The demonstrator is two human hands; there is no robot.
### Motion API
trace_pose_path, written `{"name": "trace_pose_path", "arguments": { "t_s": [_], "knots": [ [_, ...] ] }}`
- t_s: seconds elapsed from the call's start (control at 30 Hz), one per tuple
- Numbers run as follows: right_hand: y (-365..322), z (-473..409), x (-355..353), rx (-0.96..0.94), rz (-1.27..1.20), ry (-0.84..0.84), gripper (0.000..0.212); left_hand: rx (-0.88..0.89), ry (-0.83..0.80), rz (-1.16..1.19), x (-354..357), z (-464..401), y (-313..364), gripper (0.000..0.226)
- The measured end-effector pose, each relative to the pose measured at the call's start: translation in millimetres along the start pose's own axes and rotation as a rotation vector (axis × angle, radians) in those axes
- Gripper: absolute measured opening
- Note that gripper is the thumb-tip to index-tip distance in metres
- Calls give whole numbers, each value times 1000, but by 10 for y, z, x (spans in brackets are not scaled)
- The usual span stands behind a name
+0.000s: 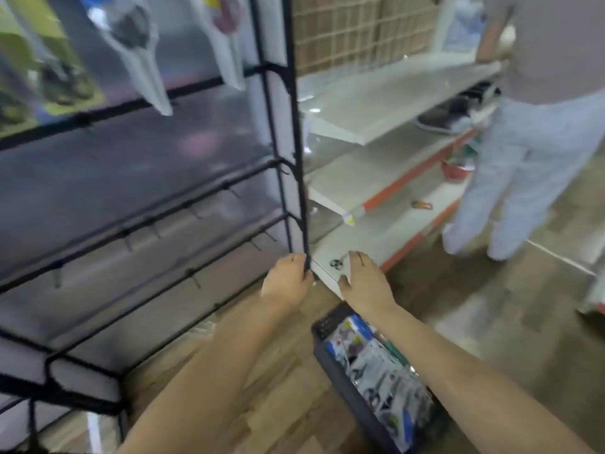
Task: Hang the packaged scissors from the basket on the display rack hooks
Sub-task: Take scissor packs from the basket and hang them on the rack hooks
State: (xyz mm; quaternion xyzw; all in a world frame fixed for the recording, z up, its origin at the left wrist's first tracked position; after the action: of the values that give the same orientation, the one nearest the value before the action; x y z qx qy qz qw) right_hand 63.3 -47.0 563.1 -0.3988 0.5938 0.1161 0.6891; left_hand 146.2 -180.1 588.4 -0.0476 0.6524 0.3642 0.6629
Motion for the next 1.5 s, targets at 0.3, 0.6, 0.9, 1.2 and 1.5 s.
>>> {"name": "trace_pose_path", "arguments": {
  "t_s": [0.3,0.6,0.9,1.2,1.5],
  "knots": [
    [1941,989,358,508,-184,-135,44,145,-395,-84,1710,-3,1123,38],
    [2695,1659,1621,807,-415,-180,35,160,-698,-157,3233,32,680,8],
    [3446,1754,3424,1012,-581,-176,36,33,-805,-243,4950,-525,-130,30],
    [4522,1255,5027,1087,-532,-92,53,2,-818,-215,6899,-1264,-625,46],
    [5069,1234,5932,1399,-581,8,90,-214,-665,-224,8003,-1591,-845,73]
  ]
}}
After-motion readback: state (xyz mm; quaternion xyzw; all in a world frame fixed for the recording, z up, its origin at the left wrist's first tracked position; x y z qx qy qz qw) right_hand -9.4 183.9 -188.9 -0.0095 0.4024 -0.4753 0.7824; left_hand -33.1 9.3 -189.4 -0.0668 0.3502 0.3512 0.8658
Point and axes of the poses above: each hand's wrist, its own z-axis away from the middle knuckle, its own x-axis out of the palm, y = z × x, the point moved 2 cm from there along -z, towards the middle knuckle, and after that the axes turned 7 degrees about -x, right-handed, at the moved point
